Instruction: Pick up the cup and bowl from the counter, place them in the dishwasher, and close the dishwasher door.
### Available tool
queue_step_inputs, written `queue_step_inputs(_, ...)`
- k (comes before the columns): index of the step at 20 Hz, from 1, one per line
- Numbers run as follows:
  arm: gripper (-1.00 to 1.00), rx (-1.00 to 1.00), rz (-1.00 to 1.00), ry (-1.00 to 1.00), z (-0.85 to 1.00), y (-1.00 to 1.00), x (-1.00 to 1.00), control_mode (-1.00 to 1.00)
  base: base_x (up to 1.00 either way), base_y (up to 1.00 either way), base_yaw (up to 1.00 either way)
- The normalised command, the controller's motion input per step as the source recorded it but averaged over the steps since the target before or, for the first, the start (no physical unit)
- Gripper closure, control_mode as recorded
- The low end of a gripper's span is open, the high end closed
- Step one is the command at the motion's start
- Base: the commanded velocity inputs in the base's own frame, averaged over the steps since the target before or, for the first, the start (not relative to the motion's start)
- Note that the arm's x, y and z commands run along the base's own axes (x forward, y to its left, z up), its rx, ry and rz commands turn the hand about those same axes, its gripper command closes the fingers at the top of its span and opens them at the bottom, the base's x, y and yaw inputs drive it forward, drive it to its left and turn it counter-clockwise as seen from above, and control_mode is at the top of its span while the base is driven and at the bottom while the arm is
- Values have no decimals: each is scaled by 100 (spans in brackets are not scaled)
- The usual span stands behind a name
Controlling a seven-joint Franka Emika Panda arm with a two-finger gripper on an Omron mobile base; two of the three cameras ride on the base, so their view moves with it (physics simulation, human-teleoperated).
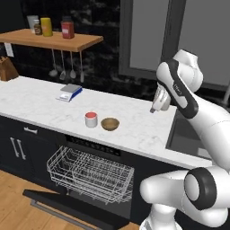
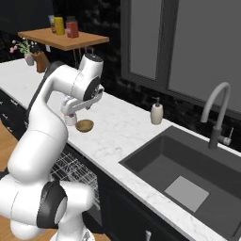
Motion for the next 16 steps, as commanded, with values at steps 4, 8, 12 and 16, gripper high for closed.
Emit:
queue_step_inputs(4, -100, 0, 0, 0, 0, 0, 0, 100, 31, 0, 12)
queue_step_inputs(8, -100, -5, 7, 0, -24, 0, 30, -100, 0, 0, 0)
queue_step_inputs(12, -100, -10, 0, 0, -19, 7, 60, -100, 0, 0, 0)
queue_step_inputs(16, -100, -15, 0, 0, -21, 19, 82, -100, 0, 0, 0)
